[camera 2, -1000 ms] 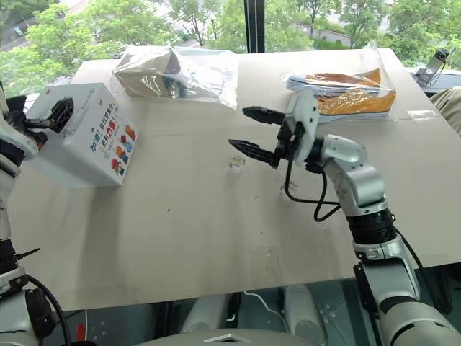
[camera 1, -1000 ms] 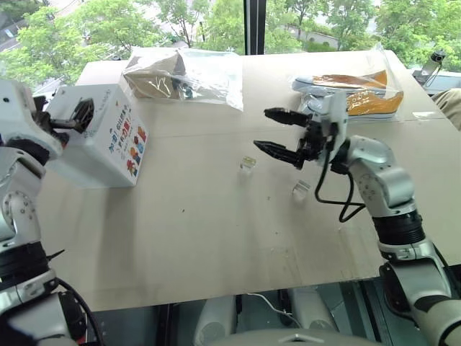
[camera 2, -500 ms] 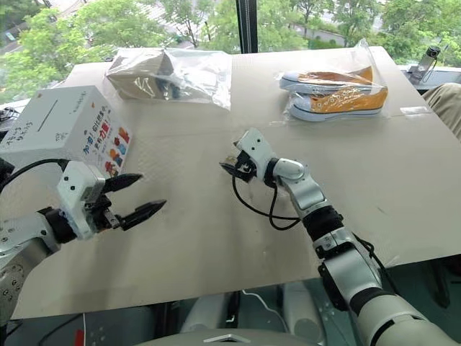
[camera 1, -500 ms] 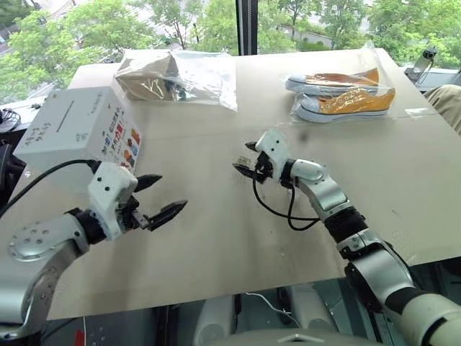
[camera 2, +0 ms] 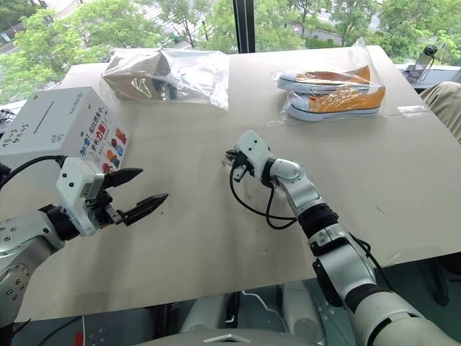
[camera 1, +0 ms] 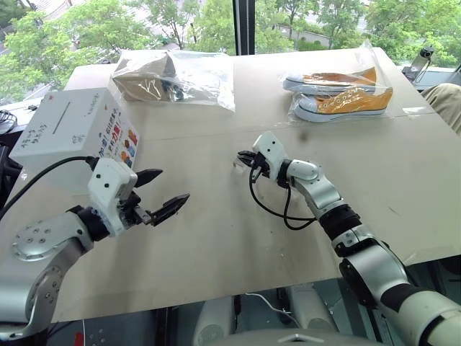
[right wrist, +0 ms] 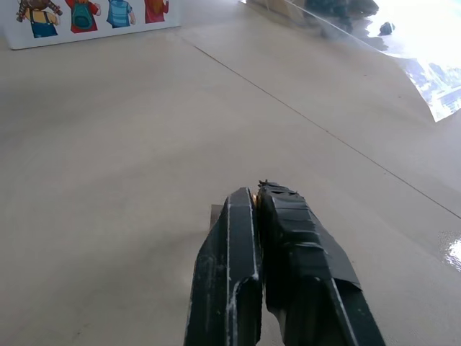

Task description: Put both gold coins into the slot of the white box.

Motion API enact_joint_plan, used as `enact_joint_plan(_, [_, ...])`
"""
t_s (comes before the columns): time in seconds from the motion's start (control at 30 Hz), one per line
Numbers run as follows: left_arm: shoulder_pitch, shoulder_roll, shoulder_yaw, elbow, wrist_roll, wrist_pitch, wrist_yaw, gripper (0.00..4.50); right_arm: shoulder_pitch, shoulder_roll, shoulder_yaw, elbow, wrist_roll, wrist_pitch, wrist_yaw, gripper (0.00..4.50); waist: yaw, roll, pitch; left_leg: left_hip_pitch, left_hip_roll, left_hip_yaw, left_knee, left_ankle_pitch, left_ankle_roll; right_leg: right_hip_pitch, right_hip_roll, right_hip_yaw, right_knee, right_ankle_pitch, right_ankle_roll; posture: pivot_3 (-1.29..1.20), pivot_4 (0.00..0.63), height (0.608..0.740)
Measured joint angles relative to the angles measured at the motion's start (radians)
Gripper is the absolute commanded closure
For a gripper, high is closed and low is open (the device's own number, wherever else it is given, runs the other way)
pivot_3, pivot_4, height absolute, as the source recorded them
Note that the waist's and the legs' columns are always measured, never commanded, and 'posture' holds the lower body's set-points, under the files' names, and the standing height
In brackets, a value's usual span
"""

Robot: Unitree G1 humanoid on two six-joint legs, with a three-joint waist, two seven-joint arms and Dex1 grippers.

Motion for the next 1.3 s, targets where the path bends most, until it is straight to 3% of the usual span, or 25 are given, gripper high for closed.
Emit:
enact_joint_plan(0.27, [-0.032,-0.042,0.000,0.000,-0.031,0.004,0.024,0.00,0.016,0.039,-0.070,-0.071,0.095,0.140,0.034,4.47,0.000,0.000,0.000,0.000,0.000,-0.001,0.000,0.000,0.000,0.000,-0.001,-0.001,0.000,0.000,0.000,0.00,0.150,0.740])
enact_joint_plan(0.47, [-0.145,-0.180,0.008,0.016,-0.167,0.020,0.111,0.00,0.014,0.125,-0.217,-0.247,0.319,0.384,0.008,4.47,0.003,0.000,0.000,0.000,0.000,-0.002,0.001,0.000,0.000,0.001,-0.003,-0.002,0.000,0.000,0.000,0.00,0.150,0.740])
enact_joint_plan(0.57, [-0.220,-0.311,0.012,0.032,-0.318,0.026,0.174,0.00,0.010,0.187,-0.319,-0.336,0.488,0.542,-0.045,4.47,0.006,0.000,0.000,-0.001,0.000,-0.003,0.001,0.000,0.000,0.001,-0.004,-0.003,0.001,0.000,0.000,0.00,0.150,0.740])
enact_joint_plan(0.7, [-0.338,-0.590,0.003,0.053,-0.536,-0.045,0.340,0.00,0.004,0.195,-0.404,-0.458,0.719,0.703,-0.144,4.47,0.016,-0.001,-0.001,-0.001,-0.001,-0.004,0.002,0.000,0.000,0.003,-0.005,-0.004,0.000,0.000,0.000,0.00,0.150,0.740])
enact_joint_plan(0.8, [-0.365,-0.716,-0.051,0.052,-0.601,-0.104,0.418,0.00,0.004,0.196,-0.432,-0.491,0.839,0.740,-0.207,4.47,0.015,-0.002,-0.001,0.000,-0.001,-0.003,0.002,0.000,0.000,0.003,-0.004,-0.003,0.000,0.000,0.000,0.00,0.150,0.740])
enact_joint_plan(0.83, [-0.365,-0.734,-0.069,0.052,-0.606,-0.110,0.428,0.41,0.004,0.196,-0.436,-0.496,0.866,0.744,-0.221,4.50,0.012,-0.002,-0.001,0.000,-0.001,-0.004,0.002,0.000,0.000,0.003,-0.003,-0.004,0.000,0.000,0.000,0.00,0.150,0.740])
enact_joint_plan(0.9, [-0.365,-0.748,-0.085,0.052,-0.606,-0.120,0.440,0.66,0.004,0.196,-0.437,-0.501,0.895,0.749,-0.238,4.50,0.008,-0.002,-0.001,0.000,-0.001,-0.004,0.002,0.000,0.000,0.003,0.000,-0.004,0.001,0.000,0.000,0.00,0.150,0.740])
enact_joint_plan(1.0, [-0.371,-0.781,-0.115,0.056,-0.627,-0.140,0.465,2.03,0.005,0.196,-0.423,-0.536,0.956,0.754,-0.259,4.50,0.004,-0.002,-0.001,0.000,-0.001,-0.004,0.002,0.000,0.000,0.003,0.002,-0.004,0.001,0.000,0.000,0.00,0.150,0.740])
enact_joint_plan(1.3, [-0.351,-0.780,-0.191,0.086,-0.676,-0.139,0.469,2.03,0.022,0.195,-0.315,-0.610,1.039,0.761,-0.230,4.50,0.004,-0.002,-0.001,0.000,-0.001,-0.004,0.002,0.000,0.001,0.004,0.004,-0.004,0.000,0.000,0.000,0.00,0.150,0.740])
